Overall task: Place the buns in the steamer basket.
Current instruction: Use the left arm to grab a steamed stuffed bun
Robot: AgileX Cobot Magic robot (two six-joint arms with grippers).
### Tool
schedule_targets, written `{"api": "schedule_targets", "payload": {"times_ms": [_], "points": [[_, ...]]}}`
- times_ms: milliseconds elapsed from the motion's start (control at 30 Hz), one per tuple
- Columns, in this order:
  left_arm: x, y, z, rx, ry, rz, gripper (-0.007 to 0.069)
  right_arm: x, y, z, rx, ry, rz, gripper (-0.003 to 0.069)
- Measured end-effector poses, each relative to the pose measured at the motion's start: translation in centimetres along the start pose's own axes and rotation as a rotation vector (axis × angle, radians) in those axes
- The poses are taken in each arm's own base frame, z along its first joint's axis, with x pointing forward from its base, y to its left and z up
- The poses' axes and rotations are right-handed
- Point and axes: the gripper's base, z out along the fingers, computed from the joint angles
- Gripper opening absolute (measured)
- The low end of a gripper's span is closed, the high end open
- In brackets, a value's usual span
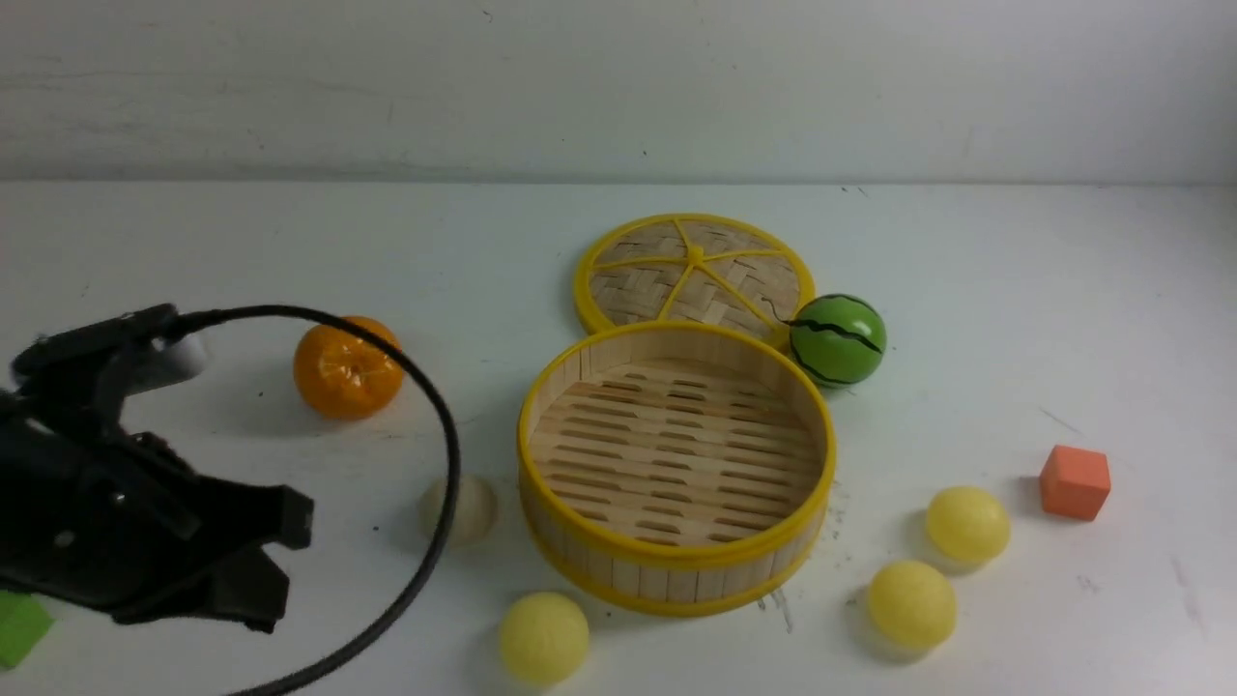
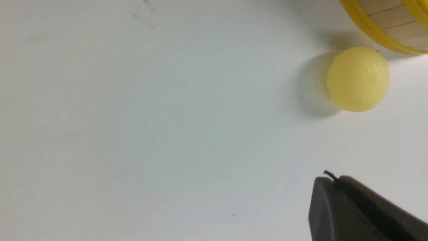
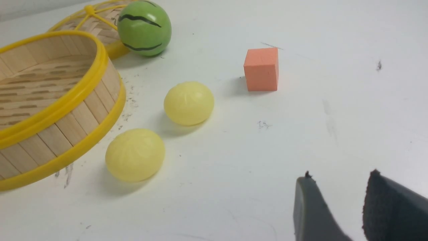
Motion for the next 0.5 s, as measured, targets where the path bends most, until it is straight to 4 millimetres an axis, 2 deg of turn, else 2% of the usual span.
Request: {"api": "schedule_targets", "payload": {"times_ms": [133,233,300,333,400,500], "points": [[-2.0,-4.6,3.9,-0.024,0.108,0.176,-0.0013,0.0,0.0,0.0,0.000,0.000,0.000,0.0239],[-3.7,-6.2,5.9,-0.072,0.127,0.229,-0.0013,0.0,0.0,0.0,0.000,0.000,0.001,0.0239],[-5.4,-6.5,7.3,-0.118,0.128,0.248,-0.0013,0.0,0.0,0.0,0.000,0.000,0.001,0.0239],[-5.4,-6.4,7.6,-0.125,0.134,0.249,-0.0013,0.0,0.0,0.0,0.000,0.000,0.001,0.0239],[-7.8,-6.3,9.0,-0.162,0.129,0.251,-0.0013,0.0,0.0,0.0,0.000,0.000,0.001,0.0239],[-9.9,-5.3,9.5,-0.177,0.124,0.232,-0.0013,0.0,0.0,0.0,0.000,0.000,0.001,0.0239]]}}
